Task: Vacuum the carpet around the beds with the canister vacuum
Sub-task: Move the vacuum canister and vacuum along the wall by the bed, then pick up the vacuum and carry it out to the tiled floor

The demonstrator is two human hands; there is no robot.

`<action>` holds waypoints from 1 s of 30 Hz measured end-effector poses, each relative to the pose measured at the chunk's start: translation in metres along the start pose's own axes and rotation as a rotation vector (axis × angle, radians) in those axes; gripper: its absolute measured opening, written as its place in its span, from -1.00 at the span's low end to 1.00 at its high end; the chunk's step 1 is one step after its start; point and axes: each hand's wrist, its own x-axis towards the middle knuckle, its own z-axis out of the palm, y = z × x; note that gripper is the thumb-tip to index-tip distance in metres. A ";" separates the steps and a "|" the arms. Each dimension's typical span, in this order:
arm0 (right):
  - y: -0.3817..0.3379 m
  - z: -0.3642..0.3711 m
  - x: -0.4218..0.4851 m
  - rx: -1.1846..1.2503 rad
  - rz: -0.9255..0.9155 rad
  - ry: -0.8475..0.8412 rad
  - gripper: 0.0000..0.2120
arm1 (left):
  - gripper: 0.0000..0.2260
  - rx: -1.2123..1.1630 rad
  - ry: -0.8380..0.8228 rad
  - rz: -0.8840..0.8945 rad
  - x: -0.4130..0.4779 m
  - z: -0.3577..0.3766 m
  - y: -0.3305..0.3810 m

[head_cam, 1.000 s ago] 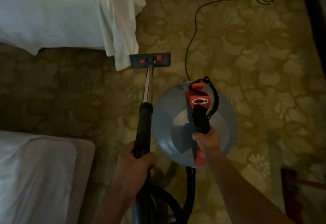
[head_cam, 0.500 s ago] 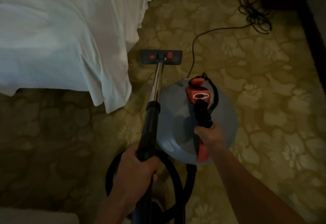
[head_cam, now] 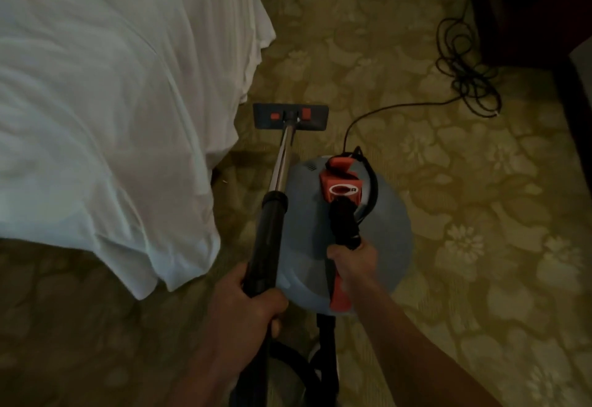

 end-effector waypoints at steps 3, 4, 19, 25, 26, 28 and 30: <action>-0.040 0.014 0.025 0.036 0.002 -0.003 -0.81 | -0.87 0.007 0.004 -0.014 0.037 0.004 0.034; -0.051 0.017 0.032 0.023 -0.007 0.005 -0.82 | -0.87 0.010 0.011 -0.016 0.048 0.004 0.044; -0.240 0.100 0.166 0.034 -0.025 0.102 -0.66 | -0.80 -0.043 -0.076 0.005 0.258 -0.018 0.215; -0.319 0.148 0.218 0.093 -0.004 0.129 -0.62 | -0.82 -0.038 -0.145 0.037 0.332 -0.026 0.293; -0.331 0.154 0.228 0.103 0.000 0.134 -0.62 | -0.81 -0.038 -0.149 0.039 0.344 -0.024 0.303; -0.353 0.163 0.245 0.112 0.009 0.138 -0.62 | -0.81 -0.026 -0.161 0.044 0.365 -0.017 0.321; -0.372 0.168 0.264 0.125 0.016 0.144 -0.62 | -0.82 -0.012 -0.170 0.051 0.384 -0.009 0.338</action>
